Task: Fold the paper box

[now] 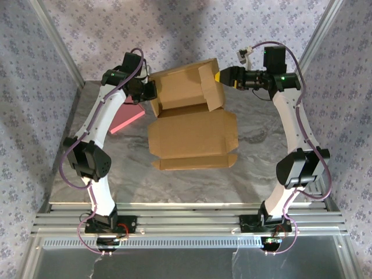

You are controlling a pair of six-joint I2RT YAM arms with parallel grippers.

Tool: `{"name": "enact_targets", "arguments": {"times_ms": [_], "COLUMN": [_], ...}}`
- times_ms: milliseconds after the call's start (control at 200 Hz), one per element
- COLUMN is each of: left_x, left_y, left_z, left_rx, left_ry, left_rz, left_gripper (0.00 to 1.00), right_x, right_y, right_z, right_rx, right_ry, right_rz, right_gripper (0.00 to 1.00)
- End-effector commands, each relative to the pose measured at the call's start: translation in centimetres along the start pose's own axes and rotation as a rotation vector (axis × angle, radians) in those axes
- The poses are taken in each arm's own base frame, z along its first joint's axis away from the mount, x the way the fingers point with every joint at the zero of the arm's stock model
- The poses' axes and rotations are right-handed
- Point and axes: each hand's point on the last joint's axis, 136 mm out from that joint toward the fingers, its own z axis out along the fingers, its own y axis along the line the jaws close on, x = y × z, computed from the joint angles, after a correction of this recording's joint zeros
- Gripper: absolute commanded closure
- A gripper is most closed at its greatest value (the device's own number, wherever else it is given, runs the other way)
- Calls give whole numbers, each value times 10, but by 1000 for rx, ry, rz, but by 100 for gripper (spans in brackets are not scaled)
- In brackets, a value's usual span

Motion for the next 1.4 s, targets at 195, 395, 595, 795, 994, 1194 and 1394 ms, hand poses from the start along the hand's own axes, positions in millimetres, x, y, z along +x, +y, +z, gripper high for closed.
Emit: {"name": "enact_targets", "arguments": {"times_ms": [195, 395, 595, 795, 994, 1194, 1394], "left_x": [-5, -7, -7, -6, -6, -5, -2], "left_y": [-7, -7, -8, -8, -9, -12, -15], "left_z": [-1, 0, 0, -1, -2, -5, -6], "left_rx": [27, 29, 34, 34, 35, 34, 10], "left_ry": [-9, -8, -5, -6, -5, -6, -2], "left_rz": [9, 2, -2, -3, -1, 1, 4], "left_gripper": [100, 100, 100, 100, 100, 100, 100], "right_x": [-6, 0, 11, 5, 6, 5, 6], "right_y": [53, 53, 40, 33, 26, 14, -1], "right_z": [-7, -6, -1, -6, -3, -7, -12], "right_rx": [-148, -116, 31, 134, 236, 379, 556], "right_ry": [0, 13, 38, 10, 12, 3, 9], "right_rz": [-53, -67, -115, -158, -179, -208, -256], "right_gripper": [21, 21, 21, 21, 21, 25, 31]}}
